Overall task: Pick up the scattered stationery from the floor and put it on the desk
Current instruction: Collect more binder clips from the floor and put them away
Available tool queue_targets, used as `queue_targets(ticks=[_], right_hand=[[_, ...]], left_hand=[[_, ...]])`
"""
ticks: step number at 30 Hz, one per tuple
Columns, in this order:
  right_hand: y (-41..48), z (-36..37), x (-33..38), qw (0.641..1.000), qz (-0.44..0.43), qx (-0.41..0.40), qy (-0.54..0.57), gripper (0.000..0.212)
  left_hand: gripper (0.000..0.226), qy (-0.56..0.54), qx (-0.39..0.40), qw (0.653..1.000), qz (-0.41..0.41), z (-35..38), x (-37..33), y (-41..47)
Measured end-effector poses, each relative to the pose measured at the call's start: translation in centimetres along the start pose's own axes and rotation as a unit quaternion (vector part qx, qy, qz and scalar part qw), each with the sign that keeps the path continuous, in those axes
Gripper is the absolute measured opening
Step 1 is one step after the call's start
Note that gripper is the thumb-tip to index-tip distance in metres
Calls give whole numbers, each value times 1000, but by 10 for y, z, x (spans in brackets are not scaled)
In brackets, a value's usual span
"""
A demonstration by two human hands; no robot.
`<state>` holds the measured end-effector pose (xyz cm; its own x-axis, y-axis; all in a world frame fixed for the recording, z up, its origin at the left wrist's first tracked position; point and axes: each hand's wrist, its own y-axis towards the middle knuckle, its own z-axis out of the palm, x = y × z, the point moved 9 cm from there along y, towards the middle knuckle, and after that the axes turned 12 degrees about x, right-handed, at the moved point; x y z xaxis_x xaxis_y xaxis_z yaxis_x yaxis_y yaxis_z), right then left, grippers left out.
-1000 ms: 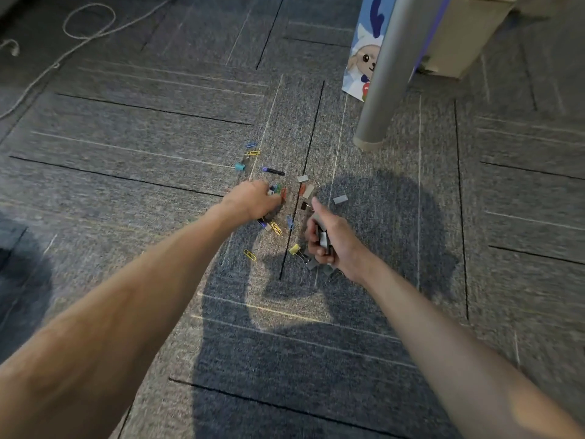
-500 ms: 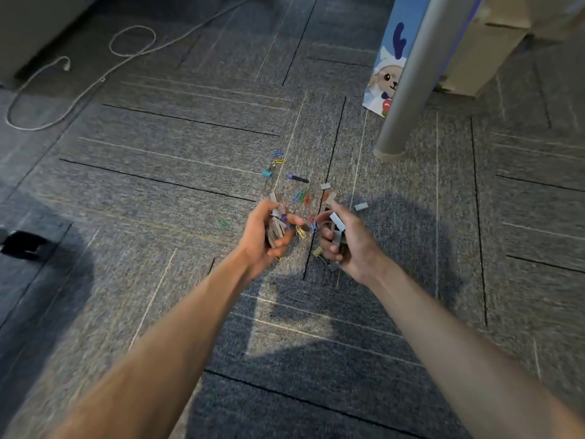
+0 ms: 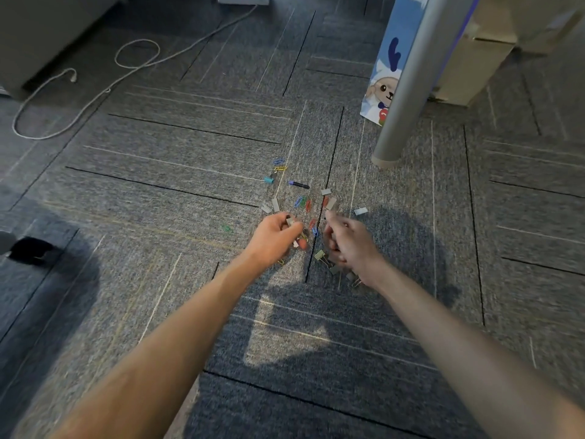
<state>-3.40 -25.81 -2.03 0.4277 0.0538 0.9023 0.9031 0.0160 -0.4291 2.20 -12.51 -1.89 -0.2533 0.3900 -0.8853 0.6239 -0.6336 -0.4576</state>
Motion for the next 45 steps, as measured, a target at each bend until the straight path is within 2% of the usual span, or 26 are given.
queue_targets(ticks=[2,4,8,12,15,17,21,24,27,31,34,39,43,45], right_hand=[[0,-6,16,980,-33,-42,-190,43],[2,-5,29,949,-61,-38,-306,44],[-12,-13,57,907,-38,13,-419,40],[-67,-15,143,879,3,54,-474,32],[-112,-10,235,866,21,77,-494,31],[-143,-6,309,861,38,80,-501,34],[-203,0,472,884,59,56,-461,36],[-252,2,584,906,63,13,-419,36],[-287,11,669,908,61,14,-415,37],[-304,10,748,908,37,-9,-417,36],[-294,-1,791,908,20,-29,-418,36],[-257,-20,848,907,-4,-34,-419,39],[-227,-37,877,917,-4,-42,-396,37],[-214,-46,889,908,4,-39,-416,36]], left_hand=[[15,60,-5,998,6,-2,-5,0],[19,147,-9,989,5,-6,-9,1],[24,272,-26,962,-5,-14,-39,-13],[24,377,2,925,-54,-17,-123,-62],[27,410,-1,912,-20,-25,-222,-116],[18,397,-1,917,-29,-39,-292,-159],[22,316,-15,946,-70,-78,-434,-245],[28,318,-16,946,-51,-102,-533,-303],[25,299,-41,953,-29,-123,-616,-343],[25,291,-36,956,-5,-136,-693,-364],[28,328,-54,943,-6,-152,-729,-360],[32,279,-103,955,24,-191,-777,-344],[31,293,-123,948,-2,-220,-800,-311],[28,287,-119,950,-7,-228,-812,-287]])
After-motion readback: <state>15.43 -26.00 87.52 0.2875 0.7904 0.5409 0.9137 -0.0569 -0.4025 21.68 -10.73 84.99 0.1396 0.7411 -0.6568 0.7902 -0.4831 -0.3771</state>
